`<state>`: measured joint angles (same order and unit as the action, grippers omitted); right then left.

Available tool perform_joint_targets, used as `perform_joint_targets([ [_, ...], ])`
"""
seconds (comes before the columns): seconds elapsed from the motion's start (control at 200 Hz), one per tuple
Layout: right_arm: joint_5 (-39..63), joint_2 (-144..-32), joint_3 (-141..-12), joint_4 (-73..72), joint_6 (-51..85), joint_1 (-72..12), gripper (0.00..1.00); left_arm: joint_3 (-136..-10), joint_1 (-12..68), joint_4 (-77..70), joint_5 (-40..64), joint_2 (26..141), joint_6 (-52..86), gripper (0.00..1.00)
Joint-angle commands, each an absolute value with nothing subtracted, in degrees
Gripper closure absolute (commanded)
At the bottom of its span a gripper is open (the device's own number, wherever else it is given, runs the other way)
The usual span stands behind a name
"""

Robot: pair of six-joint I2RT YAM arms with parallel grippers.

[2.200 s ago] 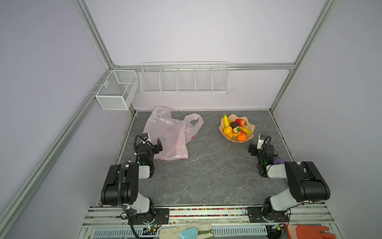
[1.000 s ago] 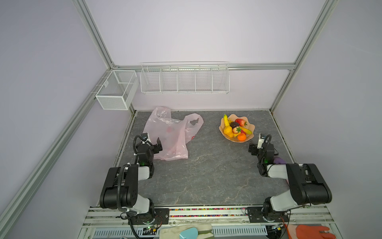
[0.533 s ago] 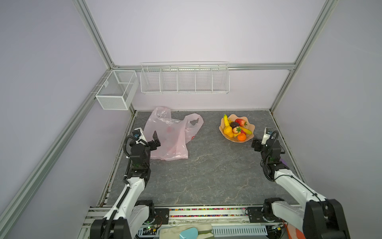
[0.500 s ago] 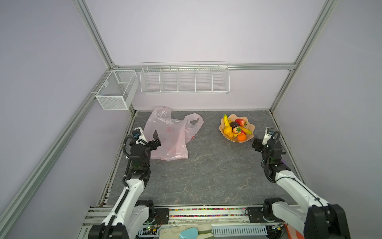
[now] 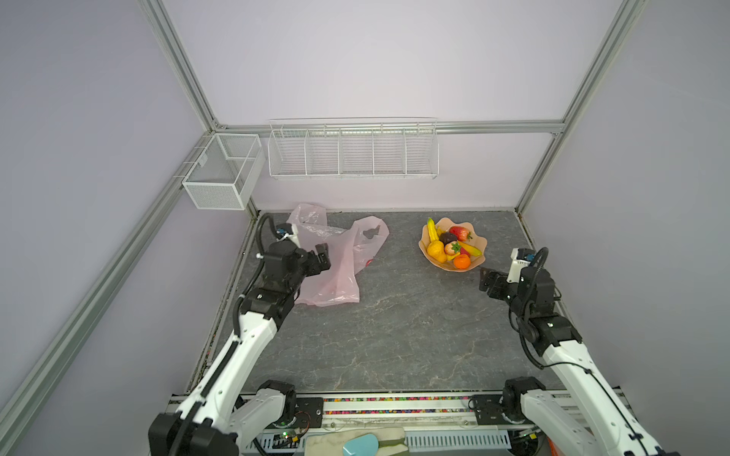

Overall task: Place the fruits into the plastic bag
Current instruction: Rotate the plastic bag at the center of the table.

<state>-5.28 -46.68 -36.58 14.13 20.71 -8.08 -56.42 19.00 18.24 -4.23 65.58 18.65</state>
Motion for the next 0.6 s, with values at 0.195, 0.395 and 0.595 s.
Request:
perform_joint_targets([
  [0.195, 5.87, -46.53, -40.16, 21.82, 27.76, -9.93, 0.12, -82.49, 26.33, 39.13, -5.56, 95.88, 18.26, 0.10],
  [0.395, 7.38, -45.20, -40.74, 23.80, 28.37, -10.28, 0.12, -95.53, 27.56, 49.40, -8.51, 111.13, 18.28, 0.20],
  [0.595, 7.65, -44.40, -40.72, 24.43, 28.45, -10.37, 0.12, -95.71, 27.86, 50.28, -10.62, 116.20, 18.33, 0.22],
])
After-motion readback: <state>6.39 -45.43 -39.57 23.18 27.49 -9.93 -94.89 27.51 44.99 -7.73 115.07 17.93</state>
